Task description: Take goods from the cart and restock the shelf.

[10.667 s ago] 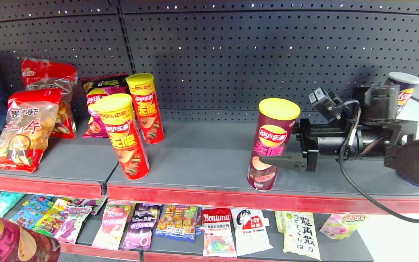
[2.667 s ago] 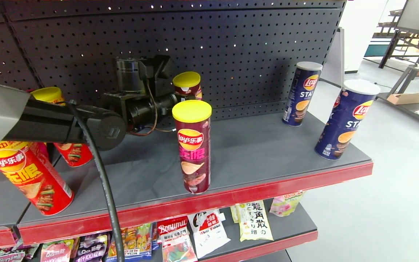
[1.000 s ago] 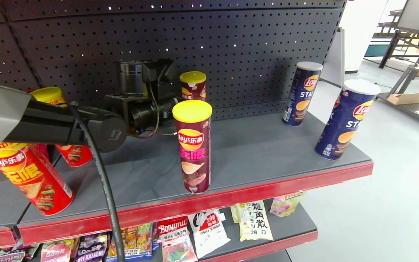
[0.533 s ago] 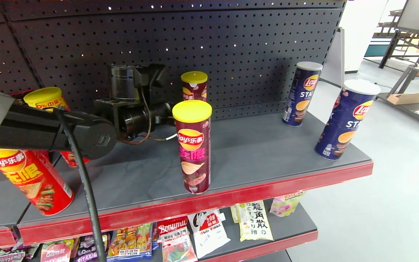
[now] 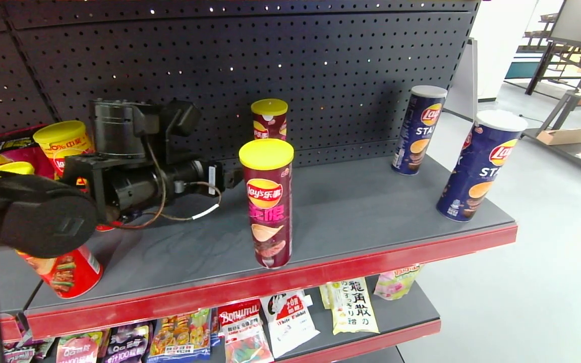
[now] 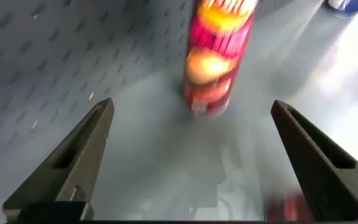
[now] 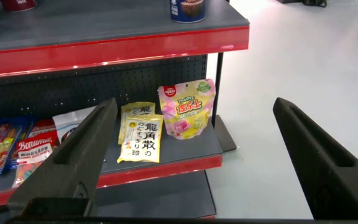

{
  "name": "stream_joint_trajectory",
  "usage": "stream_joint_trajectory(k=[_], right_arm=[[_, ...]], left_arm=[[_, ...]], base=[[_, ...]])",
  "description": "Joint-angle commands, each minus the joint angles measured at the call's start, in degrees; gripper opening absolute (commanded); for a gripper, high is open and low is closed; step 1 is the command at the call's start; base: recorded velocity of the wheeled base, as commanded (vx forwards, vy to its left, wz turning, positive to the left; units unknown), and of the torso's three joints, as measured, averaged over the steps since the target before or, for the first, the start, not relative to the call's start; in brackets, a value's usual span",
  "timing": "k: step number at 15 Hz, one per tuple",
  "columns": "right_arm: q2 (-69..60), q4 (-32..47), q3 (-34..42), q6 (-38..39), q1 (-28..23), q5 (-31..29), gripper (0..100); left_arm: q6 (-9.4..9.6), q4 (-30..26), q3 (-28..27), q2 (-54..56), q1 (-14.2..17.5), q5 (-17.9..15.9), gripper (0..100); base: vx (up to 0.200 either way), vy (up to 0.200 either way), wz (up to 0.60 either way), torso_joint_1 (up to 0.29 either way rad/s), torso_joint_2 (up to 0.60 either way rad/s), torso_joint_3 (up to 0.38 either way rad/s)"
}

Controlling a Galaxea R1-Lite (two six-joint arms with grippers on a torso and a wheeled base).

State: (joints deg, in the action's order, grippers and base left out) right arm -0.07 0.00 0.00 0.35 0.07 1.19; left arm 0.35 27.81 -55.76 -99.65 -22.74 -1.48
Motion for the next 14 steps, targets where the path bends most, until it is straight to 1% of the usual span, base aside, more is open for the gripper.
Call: stream_joint_trajectory(k=[1,2,3,4,5,6,7,8,9,10,11,12,14], right_arm=[[0.1,0.0,0.0,0.0,0.0,0.0,100],[0.1,0.0,0.0,0.0,0.0,0.0,100],[0.1,0.0,0.0,0.0,0.0,0.0,100],[0.1,0.0,0.0,0.0,0.0,0.0,100],[0.1,0.0,0.0,0.0,0.0,0.0,100],[0.1,0.0,0.0,0.0,0.0,0.0,100],[0.1,0.0,0.0,0.0,0.0,0.0,100],[0.1,0.0,0.0,0.0,0.0,0.0,100],[0.1,0.0,0.0,0.0,0.0,0.0,100],[0.1,0.0,0.0,0.0,0.0,0.0,100],[0.1,0.0,0.0,0.0,0.0,0.0,100],[0.1,0.0,0.0,0.0,0.0,0.0,100],[0.1,0.0,0.0,0.0,0.0,0.0,100]], left_arm=[[0.09,0.0,9.6,12.4,0.6,-0.8,100],[0.17,-0.4,12.2,15.9,0.6,-1.7,100],[0.26,-2.7,15.2,22.4,0.5,-4.1,100],[0.53,-9.5,17.4,31.8,0.4,-7.5,100],[1.84,-17.3,18.7,40.4,0.5,-9.7,100],[3.69,-24.2,19.5,48.0,0.4,-11.1,100],[4.39,-31.7,19.6,56.6,0.8,-11.1,100],[4.39,-34.4,19.5,60.4,1.1,-10.7,100],[4.3,-38.2,20.0,68.0,2.7,-7.8,100],[4.3,-40.8,21.6,72.9,3.1,-5.7,100],[4.3,-41.9,22.7,75.7,3.1,-4.5,100],[4.22,-43.2,24.9,80.3,3.1,-2.4,100],[4.22,-43.2,27.5,83.2,3.2,-1.4,100]], base=[[0.0,0.0,0.0,0.0,0.0,0.0],[0.0,0.0,0.0,0.0,0.0,0.0],[0.0,0.0,0.0,0.0,0.0,0.0],[0.0,0.0,0.0,0.0,0.0,0.0],[0.0,0.0,0.0,0.0,0.0,0.0],[0.0,0.0,0.0,0.0,0.0,0.0],[0.0,0.0,0.0,0.0,0.0,0.0],[0.0,0.0,0.0,0.0,0.0,0.0],[0.0,0.0,0.0,0.0,0.0,0.0],[0.0,0.0,0.0,0.0,0.0,0.0],[0.0,0.0,0.0,0.0,0.0,0.0],[0.0,0.0,0.0,0.0,0.0,0.0],[0.0,0.0,0.0,0.0,0.0,0.0]])
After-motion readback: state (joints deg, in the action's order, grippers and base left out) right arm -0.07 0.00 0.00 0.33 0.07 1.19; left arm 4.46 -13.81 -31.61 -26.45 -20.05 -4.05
